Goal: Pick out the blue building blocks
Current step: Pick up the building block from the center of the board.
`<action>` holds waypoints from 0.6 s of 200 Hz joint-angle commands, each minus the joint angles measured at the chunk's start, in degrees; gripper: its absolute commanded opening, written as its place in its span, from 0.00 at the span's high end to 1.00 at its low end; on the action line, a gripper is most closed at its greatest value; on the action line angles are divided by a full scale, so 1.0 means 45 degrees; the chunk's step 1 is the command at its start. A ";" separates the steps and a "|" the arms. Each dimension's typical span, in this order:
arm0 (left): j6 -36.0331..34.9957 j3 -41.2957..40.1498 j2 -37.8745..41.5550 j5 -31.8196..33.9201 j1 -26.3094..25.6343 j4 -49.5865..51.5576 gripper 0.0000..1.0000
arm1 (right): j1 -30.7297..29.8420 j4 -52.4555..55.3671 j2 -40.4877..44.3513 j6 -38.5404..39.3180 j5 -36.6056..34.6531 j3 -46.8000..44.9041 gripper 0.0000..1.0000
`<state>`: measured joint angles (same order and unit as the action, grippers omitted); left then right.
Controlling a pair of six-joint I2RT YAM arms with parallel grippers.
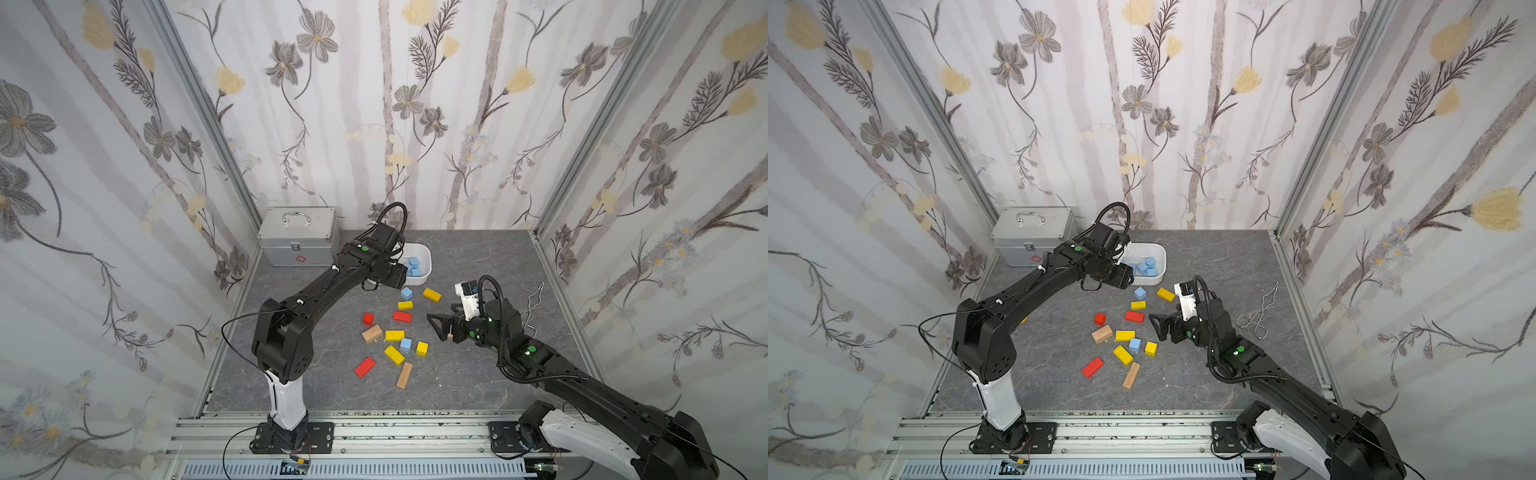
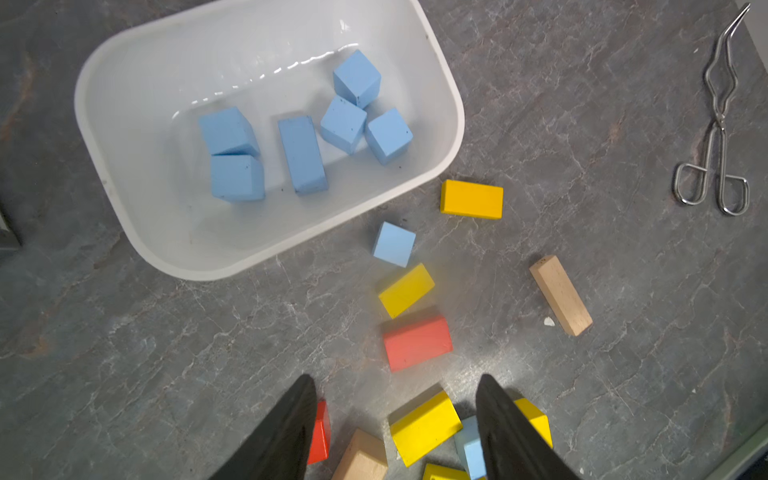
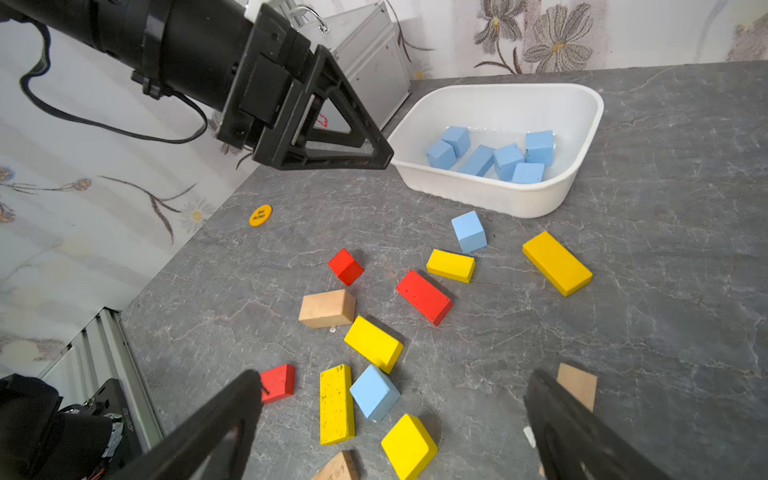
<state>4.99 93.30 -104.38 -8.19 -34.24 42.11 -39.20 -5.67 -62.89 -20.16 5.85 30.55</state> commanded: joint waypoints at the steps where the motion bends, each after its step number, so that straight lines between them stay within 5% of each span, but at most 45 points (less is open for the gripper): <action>1: 0.0609 -0.1017 0.0763 0.0084 -0.0264 -0.0527 0.37 | -0.0207 0.0434 0.0571 -0.0416 -0.0576 -0.0428 0.00; 120: 0.1962 -0.5779 0.3466 -0.0001 -0.1870 -0.1763 0.36 | -0.1010 0.1047 0.1022 -0.1063 0.0226 -0.2061 0.00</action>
<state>11.22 69.54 -89.69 -7.99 -41.82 37.50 -43.11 -0.62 -57.25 -24.08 5.13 21.61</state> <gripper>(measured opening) 0.637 0.996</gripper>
